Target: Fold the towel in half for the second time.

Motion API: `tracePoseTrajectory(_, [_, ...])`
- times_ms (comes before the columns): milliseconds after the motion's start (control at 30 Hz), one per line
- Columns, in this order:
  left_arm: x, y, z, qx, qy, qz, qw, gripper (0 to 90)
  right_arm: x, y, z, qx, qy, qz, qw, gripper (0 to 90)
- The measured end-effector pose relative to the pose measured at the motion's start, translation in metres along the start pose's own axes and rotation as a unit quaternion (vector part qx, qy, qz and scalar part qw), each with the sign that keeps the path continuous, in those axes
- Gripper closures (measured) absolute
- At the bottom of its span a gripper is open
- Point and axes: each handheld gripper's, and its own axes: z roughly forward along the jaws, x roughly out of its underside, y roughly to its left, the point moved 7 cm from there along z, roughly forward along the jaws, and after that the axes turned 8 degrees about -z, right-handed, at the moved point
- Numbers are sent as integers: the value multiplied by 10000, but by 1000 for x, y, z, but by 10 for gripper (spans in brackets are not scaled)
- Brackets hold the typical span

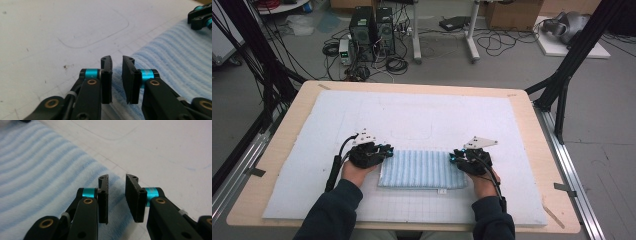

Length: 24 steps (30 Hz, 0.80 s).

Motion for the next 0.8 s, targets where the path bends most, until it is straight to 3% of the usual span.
tracePoseTrajectory(133, [3, 1, 5, -149, 67, -18, 9999, 828, 5, -5, 4, 33, 105, 96, 9999, 725])
tracePoseTrajectory(233, [4, 1, 5, -292, 139, 110, 9994, 833, 8, -6, 4, 60, 173, 48, 9998, 726])
tracePoseTrajectory(367, [4, 2, 6, -386, 152, 99, 9991, 853, 11, -10, 2, 95, 140, 117, 9998, 724])
tracePoseTrajectory(433, [3, 2, 4, -315, 43, 1, 9995, 834, 10, -10, 0, 92, 94, 131, 9998, 685])
tracePoseTrajectory(533, [-2, 4, -4, -39, -294, -209, 9993, 700, 5, -9, -8, 51, -203, 213, 9996, 582])
tracePoseTrajectory(567, [-5, 2, -8, 160, -434, -277, 9985, 669, 3, -9, -11, 34, -337, 254, 9991, 533])
tracePoseTrajectory(600, [-9, 0, -13, 270, -567, -215, 9978, 656, 1, -9, -15, 34, -431, 297, 9986, 484])
tracePoseTrajectory(700, [-19, -6, -29, 455, -1021, -101, 9937, 623, -4, -8, -28, 20, -636, 283, 9976, 398])
tracePoseTrajectory(800, [-25, -8, -42, 556, -1268, -125, 9903, 436, -7, -7, -41, 94, -781, 160, 9968, 320])
